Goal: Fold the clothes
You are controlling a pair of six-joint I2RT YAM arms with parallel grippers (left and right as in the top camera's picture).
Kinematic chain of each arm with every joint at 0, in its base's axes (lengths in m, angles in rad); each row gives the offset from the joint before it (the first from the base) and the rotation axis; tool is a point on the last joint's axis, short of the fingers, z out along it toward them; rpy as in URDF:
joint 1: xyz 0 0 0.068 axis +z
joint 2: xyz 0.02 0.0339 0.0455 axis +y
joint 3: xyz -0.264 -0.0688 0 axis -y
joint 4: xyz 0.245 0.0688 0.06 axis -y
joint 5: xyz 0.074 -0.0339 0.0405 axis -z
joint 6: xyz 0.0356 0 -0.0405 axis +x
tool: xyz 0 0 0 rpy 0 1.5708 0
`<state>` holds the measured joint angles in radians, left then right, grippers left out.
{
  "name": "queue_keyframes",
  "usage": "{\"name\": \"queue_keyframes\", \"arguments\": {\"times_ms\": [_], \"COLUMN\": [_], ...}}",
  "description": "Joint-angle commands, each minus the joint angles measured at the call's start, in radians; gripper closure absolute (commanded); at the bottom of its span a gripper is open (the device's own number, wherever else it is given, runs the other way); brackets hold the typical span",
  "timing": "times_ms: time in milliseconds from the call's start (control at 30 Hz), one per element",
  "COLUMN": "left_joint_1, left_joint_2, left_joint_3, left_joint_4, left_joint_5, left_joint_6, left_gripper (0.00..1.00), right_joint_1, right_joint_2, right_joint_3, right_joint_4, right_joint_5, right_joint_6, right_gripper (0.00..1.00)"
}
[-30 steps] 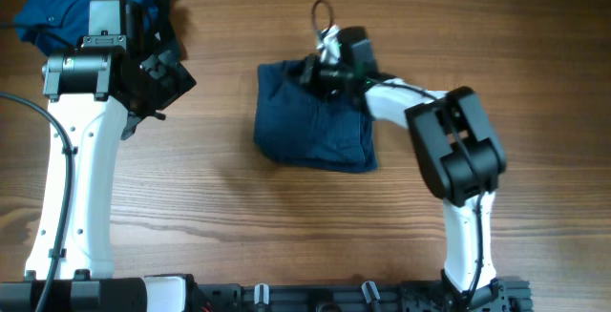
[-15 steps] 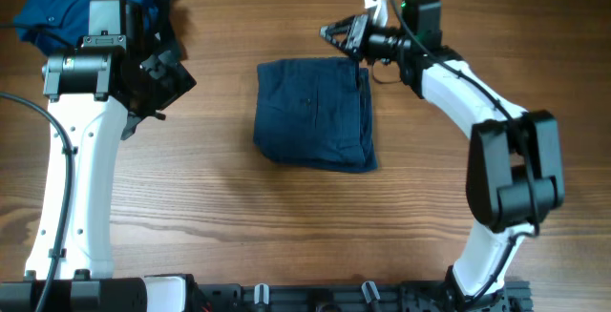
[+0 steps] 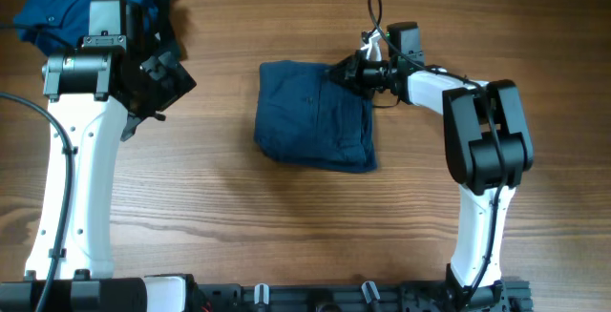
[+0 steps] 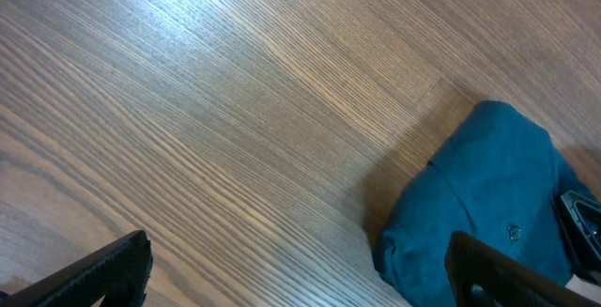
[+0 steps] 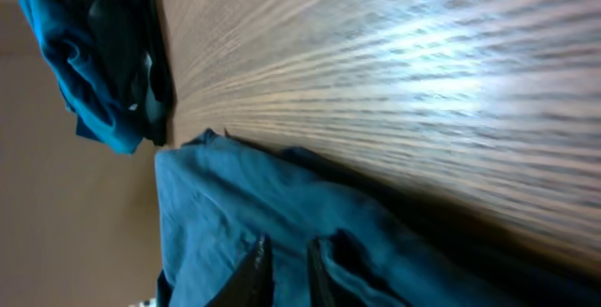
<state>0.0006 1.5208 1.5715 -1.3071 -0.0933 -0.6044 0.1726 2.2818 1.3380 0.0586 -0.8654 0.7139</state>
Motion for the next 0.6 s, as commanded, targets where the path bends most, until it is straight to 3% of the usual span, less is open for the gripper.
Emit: {"name": "queue_keyframes", "arguments": {"times_ms": [0,333,567], "left_joint_1": [0.004,0.004,0.004], "left_joint_2": [0.006,0.006,0.006], "left_joint_3": [-0.001,-0.001,-0.001], "left_joint_4": [-0.006,-0.006,-0.002], "left_joint_5": [-0.017,-0.017,-0.017], "left_joint_6": [-0.002,-0.002,-0.003], "left_gripper": [0.00,0.00,0.00], "right_joint_1": [-0.042,-0.040,0.132], "right_joint_2": [0.020,-0.375,-0.539], "right_joint_3": [-0.011,-0.011,-0.011], "right_joint_4": [-0.027,-0.102,-0.321], "right_joint_5": [-0.011,-0.082,-0.086], "right_joint_6": [-0.060,-0.057,-0.097], "right_gripper": [0.87,0.86,0.86]}}
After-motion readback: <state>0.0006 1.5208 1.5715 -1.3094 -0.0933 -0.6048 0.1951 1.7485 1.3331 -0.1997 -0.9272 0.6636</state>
